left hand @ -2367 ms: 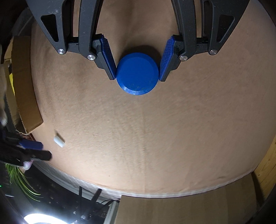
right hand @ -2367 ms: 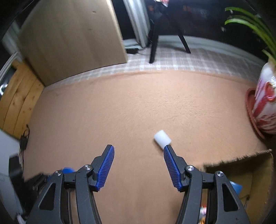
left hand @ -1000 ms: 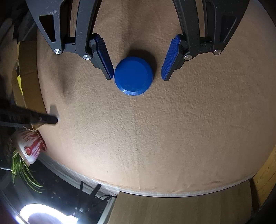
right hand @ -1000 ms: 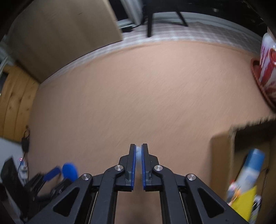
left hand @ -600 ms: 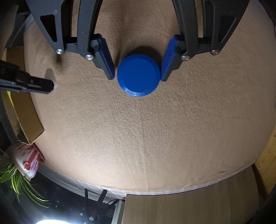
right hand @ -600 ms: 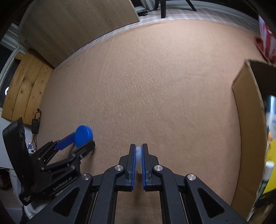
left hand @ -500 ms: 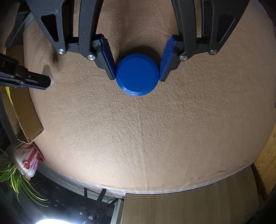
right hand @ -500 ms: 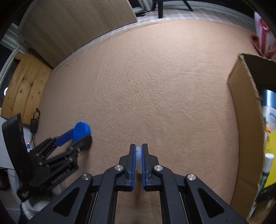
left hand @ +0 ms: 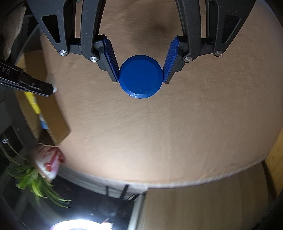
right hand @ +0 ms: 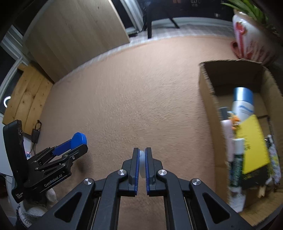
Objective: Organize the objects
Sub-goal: 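Carry the lid and eraser over the box and release both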
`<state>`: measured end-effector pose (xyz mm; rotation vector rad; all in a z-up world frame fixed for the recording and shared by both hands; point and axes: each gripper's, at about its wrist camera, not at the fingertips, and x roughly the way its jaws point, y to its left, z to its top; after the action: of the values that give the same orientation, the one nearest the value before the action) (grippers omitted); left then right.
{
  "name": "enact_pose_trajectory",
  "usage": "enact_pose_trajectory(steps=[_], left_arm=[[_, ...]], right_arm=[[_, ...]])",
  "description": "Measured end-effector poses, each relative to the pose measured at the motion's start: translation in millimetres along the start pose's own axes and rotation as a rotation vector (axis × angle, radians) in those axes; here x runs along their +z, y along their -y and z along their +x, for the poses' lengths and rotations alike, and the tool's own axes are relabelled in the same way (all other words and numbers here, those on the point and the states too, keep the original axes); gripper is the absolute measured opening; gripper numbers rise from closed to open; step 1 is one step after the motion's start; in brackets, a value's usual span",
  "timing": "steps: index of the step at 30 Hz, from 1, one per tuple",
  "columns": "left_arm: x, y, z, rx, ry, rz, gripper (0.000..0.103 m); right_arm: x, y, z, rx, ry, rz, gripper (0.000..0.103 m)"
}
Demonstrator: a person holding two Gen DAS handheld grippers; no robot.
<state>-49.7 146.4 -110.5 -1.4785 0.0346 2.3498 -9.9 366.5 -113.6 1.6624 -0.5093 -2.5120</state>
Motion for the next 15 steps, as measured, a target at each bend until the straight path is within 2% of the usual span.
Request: enact_pose_trajectory(steps=[7,9,15], left_arm=[[20.2,66.6,-37.3,-0.067,0.075,0.113,0.054],[30.9,87.6,-37.6,-0.090,0.085,0.140,0.054],[35.1,138.0,-43.5,-0.146,0.097,0.208,0.054]], right_arm=[[-6.0,23.3,-43.6,-0.003,0.075,0.028,0.006],[-10.8,37.9,-62.9,-0.026,0.110,0.039,0.006],[-19.8,69.8,-90.4,-0.082,0.168,0.080,0.006]])
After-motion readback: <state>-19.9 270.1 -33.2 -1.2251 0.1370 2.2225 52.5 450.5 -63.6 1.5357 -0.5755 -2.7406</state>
